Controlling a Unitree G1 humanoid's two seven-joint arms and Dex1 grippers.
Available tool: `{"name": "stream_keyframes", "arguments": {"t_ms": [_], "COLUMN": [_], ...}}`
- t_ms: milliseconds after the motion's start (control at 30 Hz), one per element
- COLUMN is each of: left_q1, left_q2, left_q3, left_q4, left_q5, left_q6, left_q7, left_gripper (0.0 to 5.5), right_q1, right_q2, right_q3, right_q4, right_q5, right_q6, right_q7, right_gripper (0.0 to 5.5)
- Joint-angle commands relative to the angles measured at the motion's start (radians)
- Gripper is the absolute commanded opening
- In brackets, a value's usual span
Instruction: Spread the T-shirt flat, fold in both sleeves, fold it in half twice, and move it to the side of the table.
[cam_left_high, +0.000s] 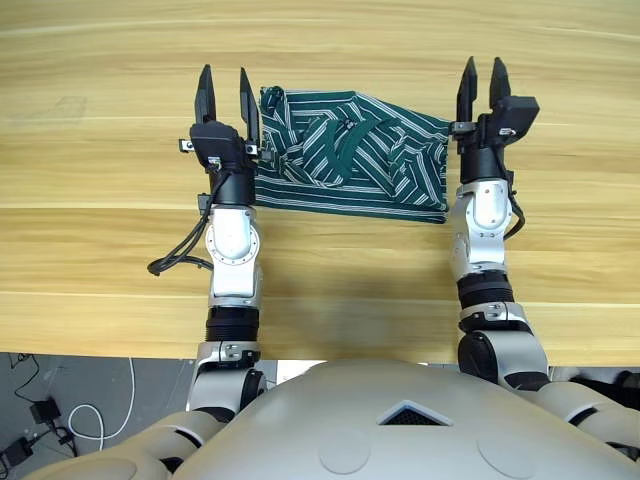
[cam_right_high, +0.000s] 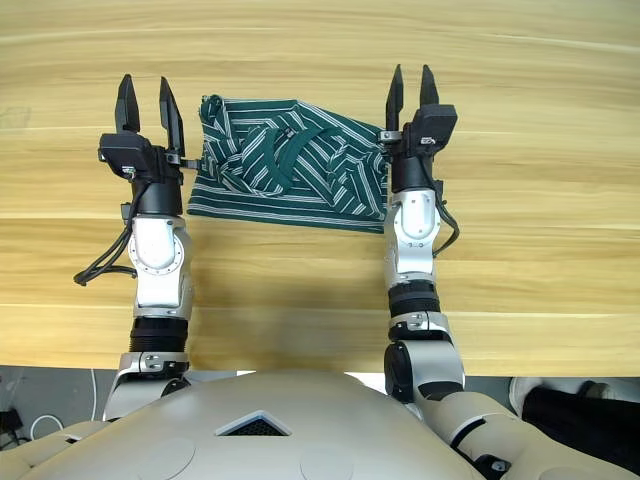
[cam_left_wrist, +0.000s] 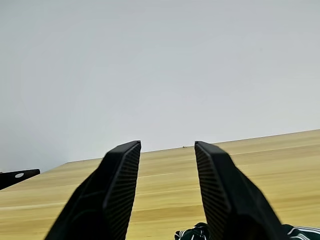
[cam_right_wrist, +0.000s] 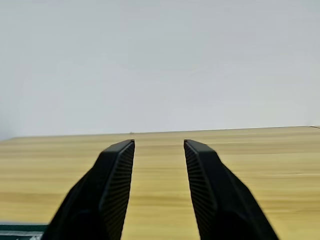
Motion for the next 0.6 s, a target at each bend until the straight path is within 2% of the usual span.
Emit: {"name": "stream_keyframes", "arguments": {"t_ms": [33, 200, 300, 467, 600], "left_q1": [-0.001, 0.021, 0.03, 0.011, -0.009], "left_q2": [-0.013, -0.032, -0.041, -0.045, -0.043], "left_q3": [-0.009, -0.006, 0.0, -0.002, -0.008], "left_q4": [0.007, -0.029, -0.048, -0.035, -0.01], "left_q5": [0.033, 0.06, 0.075, 0.084, 0.096], "left_q6": [0.013, 0.029, 0.039, 0.051, 0.052], "left_q7": [0.025, 0.062, 0.079, 0.097, 0.108], "left_gripper": [1.99, 1.99, 1.99, 1.99, 1.99], "right_q1": [0.011, -0.038, -0.103, -0.181, -0.279], "right_q2": [-0.043, -0.26, -0.33, -0.412, -0.418], "right_q3": [0.008, 0.038, 0.042, 0.129, 0.202], "right_q4": [-0.123, -0.598, -0.624, -0.488, -0.348], "right_q5": [0.121, 0.326, 0.373, 0.315, 0.257], "right_q6": [0.269, 0.902, 1.16, 1.359, 1.347], "right_q7": [0.134, 0.28, 0.288, 0.346, 0.408], "right_gripper": [1.81, 1.81, 1.81, 1.81, 1.81]}}
